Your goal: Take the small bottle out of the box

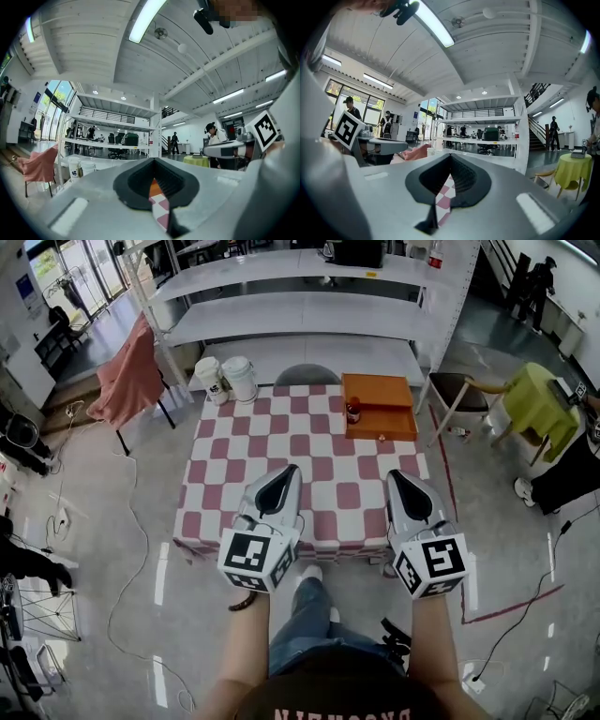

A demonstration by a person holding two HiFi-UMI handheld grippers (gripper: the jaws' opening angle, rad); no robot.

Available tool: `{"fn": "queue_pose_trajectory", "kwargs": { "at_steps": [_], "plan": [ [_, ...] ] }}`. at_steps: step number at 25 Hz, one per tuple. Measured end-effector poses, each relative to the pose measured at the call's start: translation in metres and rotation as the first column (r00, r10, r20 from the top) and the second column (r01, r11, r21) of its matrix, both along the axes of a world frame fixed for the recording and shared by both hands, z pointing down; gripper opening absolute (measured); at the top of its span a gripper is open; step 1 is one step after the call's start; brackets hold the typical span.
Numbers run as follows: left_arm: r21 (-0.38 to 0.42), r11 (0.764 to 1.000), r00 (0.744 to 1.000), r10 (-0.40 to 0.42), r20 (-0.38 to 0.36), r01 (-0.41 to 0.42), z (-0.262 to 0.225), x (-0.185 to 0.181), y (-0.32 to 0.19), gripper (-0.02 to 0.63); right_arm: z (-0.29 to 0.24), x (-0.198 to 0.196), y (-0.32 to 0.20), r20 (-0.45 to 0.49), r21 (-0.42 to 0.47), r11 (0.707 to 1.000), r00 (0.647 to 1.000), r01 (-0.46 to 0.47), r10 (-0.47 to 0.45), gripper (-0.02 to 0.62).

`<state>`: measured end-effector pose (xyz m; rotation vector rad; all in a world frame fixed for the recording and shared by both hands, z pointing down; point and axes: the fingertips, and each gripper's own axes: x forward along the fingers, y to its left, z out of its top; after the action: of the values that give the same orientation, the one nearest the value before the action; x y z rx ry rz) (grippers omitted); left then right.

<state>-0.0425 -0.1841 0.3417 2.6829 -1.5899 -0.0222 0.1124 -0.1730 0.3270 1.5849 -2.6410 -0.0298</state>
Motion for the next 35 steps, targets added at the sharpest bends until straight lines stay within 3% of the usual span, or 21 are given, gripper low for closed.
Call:
{"fn": "queue_pose_trajectory", "kwargs": {
  "at_steps": [15, 24, 26, 28, 35],
  "plan": [
    [-0.058, 0.997, 0.999, 0.049, 0.019, -0.048, 0.030, -0.013, -0.135, 0.000, 0.037, -0.008, -0.144, -0.032, -0.056, 0.997, 0.998, -0.059, 0.057, 0.003],
    [-0.105, 0.990, 0.996, 0.094, 0.011, -0.092, 0.051, -0.018, -0.206, 0.000, 0.065, -0.011, -0.215, 0.002, -0.107, 0.990, 0.996, -0.090, 0.091, 0.005],
    [-0.117, 0.989, 0.995, 0.095, 0.002, -0.094, 0.056, -0.021, -0.218, 0.000, 0.069, -0.011, -0.228, 0.023, -0.116, 0.989, 0.995, -0.090, 0.094, 0.125],
    [-0.125, 0.988, 0.996, 0.092, -0.008, -0.092, 0.060, -0.025, -0.228, 0.000, 0.074, -0.010, -0.240, 0.030, -0.119, 0.988, 0.994, -0.100, 0.104, 0.172],
    [-0.162, 0.984, 0.997, 0.076, -0.023, -0.079, 0.075, -0.025, -0.251, 0.000, 0.109, -0.009, -0.273, -0.022, -0.203, 0.974, 0.995, -0.096, 0.093, 0.181]
  ]
}}
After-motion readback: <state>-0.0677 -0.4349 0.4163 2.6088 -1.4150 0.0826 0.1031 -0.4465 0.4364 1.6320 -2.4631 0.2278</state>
